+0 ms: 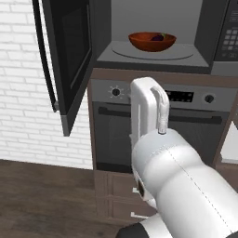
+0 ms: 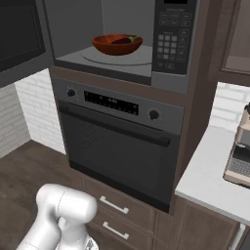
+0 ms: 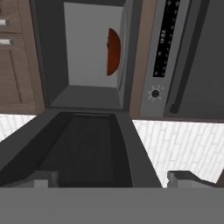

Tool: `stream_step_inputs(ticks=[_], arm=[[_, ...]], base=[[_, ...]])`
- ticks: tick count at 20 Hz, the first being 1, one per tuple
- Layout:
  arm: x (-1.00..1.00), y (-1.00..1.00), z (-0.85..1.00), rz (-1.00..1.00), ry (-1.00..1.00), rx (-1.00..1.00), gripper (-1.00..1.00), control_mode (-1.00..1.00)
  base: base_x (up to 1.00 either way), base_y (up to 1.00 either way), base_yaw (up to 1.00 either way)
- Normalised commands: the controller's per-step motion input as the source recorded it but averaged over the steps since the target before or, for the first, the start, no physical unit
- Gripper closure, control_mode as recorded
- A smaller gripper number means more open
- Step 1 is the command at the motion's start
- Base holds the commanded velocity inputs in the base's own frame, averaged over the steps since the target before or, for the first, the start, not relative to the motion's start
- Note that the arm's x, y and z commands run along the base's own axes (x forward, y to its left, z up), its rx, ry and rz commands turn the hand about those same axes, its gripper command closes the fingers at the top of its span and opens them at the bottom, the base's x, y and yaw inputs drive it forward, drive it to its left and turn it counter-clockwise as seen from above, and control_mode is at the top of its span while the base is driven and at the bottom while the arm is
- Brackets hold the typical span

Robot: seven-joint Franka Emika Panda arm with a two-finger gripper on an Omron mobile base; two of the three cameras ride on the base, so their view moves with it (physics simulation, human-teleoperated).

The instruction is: Pick the eggplant from the sink and place it in the bowl. Then pick the bowl and place it in the microwave. Then close the microwave door and press the start button.

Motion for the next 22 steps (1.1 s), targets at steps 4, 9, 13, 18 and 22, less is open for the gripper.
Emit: stream_step_inputs(ticks=[4,9,13,18,22], arm=[[0.00,0.58,-0.26,0.00,-0.01,0.03,-1.00,-1.00],[0.25,0.55,-0.47,0.00,-0.01,0.01,-1.00,-1.00],[0.27,0.59,-0.54,0.00,-0.04,0.00,-1.00,-1.00],[0.26,0.70,-0.38,0.00,-0.02,0.00,-1.00,-1.00],[0.66,0.51,-0.40,0.00,0.00,0.00,-1.00,-1.00]], base=[[0.00,0.00,0.00],[0.00,0.00,0.00],[0.00,0.00,0.00],[0.00,0.00,0.00],[0.00,0.00,0.00]])
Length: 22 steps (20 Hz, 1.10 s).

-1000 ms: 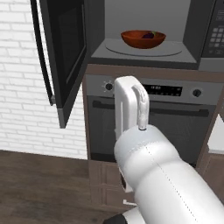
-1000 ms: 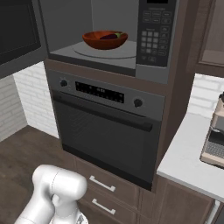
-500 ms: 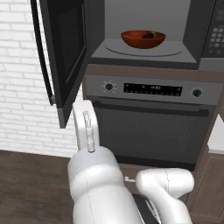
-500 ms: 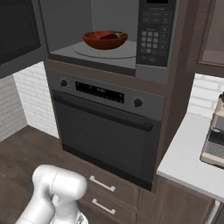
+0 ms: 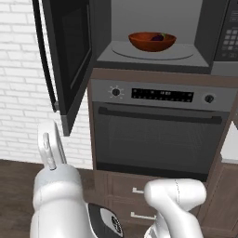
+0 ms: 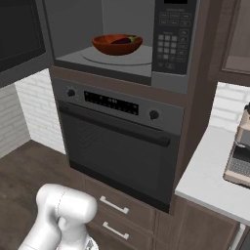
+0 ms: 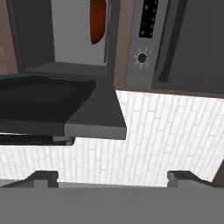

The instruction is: Pick the eggplant from the sink and place it in the bowl. Then pick the bowl and place it in the microwave. Then close the microwave door and press the start button.

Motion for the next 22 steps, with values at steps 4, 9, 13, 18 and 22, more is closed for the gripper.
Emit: stream_step_inputs(ticks=[4,9,13,18,22], arm=[[0.67,0.51,-0.31,-0.01,0.00,0.00,-1.00,-1.00],[0.63,0.73,-0.28,-0.13,-0.04,-0.05,-1.00,-1.00],[0.74,0.71,-0.25,-0.15,-0.01,-0.01,-1.00,-1.00],[0.67,0.56,-0.09,-0.14,-0.01,0.00,-1.00,-1.00],[0.38,0.14,0.00,-0.15,-0.07,0.00,-1.00,-1.00]], base=[[0.00,0.00,0.00],[0.00,0.00,0.00],[0.00,0.00,0.00],[0.00,0.00,0.00],[0.00,0.00,0.00]])
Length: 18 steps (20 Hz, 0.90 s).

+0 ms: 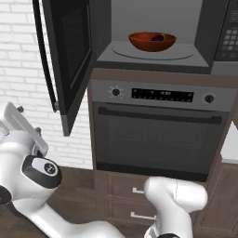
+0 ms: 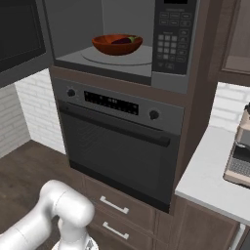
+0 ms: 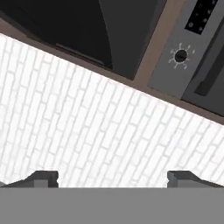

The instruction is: Pick the eggplant from the sink and place it in the bowl. Then pick the bowl and place it in the microwave. Then close the microwave door and press the start button.

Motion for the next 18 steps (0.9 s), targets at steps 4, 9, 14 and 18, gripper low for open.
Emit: stream_step_inputs(ticks=[4,9,14,18], arm=[[0.18,-0.16,0.09,-0.11,-0.09,0.01,-1.00,-1.00],[0.17,-0.57,0.11,-0.05,-0.11,0.07,-1.00,-1.00],[-0.18,-0.82,0.34,0.00,-0.18,0.15,-1.00,-1.00],[-0.50,-1.00,0.42,0.00,-0.17,0.23,-1.00,-1.00]], base=[[0.00,0.00,0.00],[0.00,0.00,0.00],[0.00,0.00,0.00],[0.00,0.00,0.00]])
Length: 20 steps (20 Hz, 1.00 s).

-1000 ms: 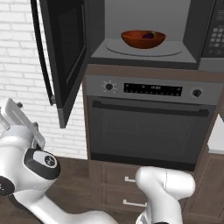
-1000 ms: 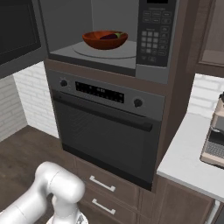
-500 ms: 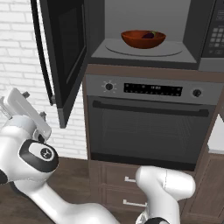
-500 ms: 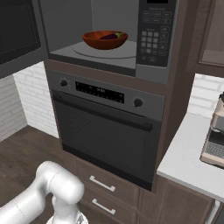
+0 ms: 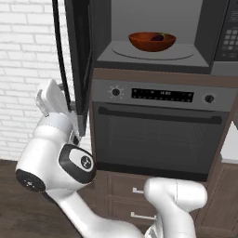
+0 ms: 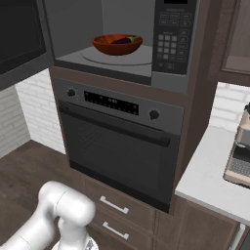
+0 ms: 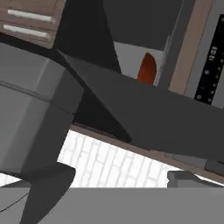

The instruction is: Pick the eggplant from the sink and place it in the bowl. Then pick the bowl and place it in the microwave. Then close the microwave door and press the start button.

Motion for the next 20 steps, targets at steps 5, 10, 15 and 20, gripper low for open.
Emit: stream_step_inputs(ticks=[5,10,15,20], arm=[[-0.50,-1.00,0.37,0.00,-0.17,0.27,-1.00,-1.00],[-0.07,-1.00,0.13,0.00,-0.02,0.35,-1.00,-1.00],[0.26,-1.00,0.12,0.00,0.00,0.35,-1.00,-1.00],[0.54,-1.00,0.10,0.00,0.03,0.33,-1.00,-1.00]], base=[[0.00,0.00,0.00],[0.00,0.00,0.00],[0.00,0.00,0.00],[0.00,0.00,0.00]])
